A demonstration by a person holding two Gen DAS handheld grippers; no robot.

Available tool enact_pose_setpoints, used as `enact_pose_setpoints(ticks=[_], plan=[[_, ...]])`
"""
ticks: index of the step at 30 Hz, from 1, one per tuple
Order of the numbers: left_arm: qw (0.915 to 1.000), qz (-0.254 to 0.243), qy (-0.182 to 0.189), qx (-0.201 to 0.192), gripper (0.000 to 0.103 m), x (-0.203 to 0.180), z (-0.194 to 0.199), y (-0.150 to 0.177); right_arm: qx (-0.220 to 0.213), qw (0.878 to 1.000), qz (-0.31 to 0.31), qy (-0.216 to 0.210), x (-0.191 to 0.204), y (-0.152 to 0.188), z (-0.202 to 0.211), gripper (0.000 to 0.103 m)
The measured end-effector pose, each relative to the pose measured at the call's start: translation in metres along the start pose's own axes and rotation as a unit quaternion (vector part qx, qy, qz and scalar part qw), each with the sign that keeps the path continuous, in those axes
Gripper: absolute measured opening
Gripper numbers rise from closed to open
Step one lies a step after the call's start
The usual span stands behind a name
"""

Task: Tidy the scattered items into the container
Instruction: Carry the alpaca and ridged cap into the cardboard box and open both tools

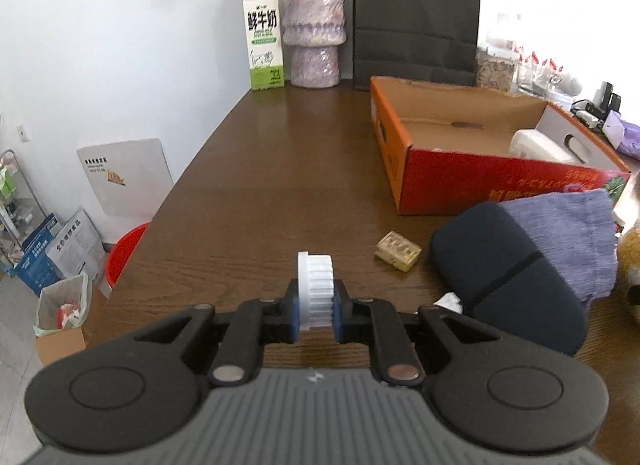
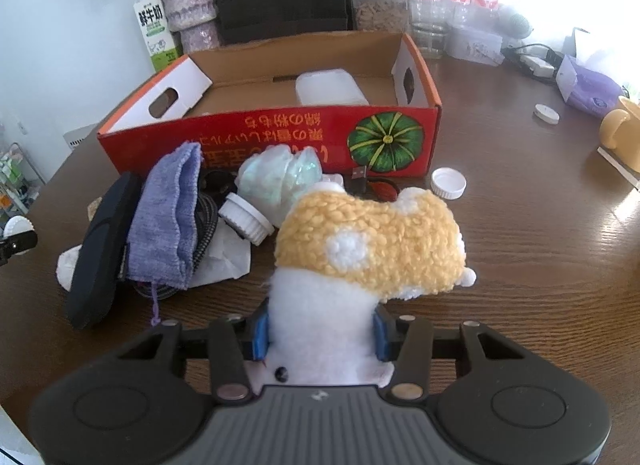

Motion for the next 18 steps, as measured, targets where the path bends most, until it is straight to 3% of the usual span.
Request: enact_pose_setpoints(ticks=[9,18], plan=[[0.9990,0.002,0.017,-0.041,0.015,-0.021,0.027,-0.021,-0.059,0.998,0.019,-0.010,0.002,-0.013,0.032,0.045],[0.9953,-0.004,0.038,-0.089,0.015,-0.057,0.042,-0.069,-0.122,0.990,0.058,-0.036,0.021,-0.060,0.051,0.045]])
Point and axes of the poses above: each gripper's, at about its wrist camera, not at the fingertips, and z roughly against the way its jaws point, x to its left, y to its underside, the point moved 1 cm from there along -z, roughly the way its jaws point, and after that the axes turned 2 degrees about -y, right-handed, at the moved point
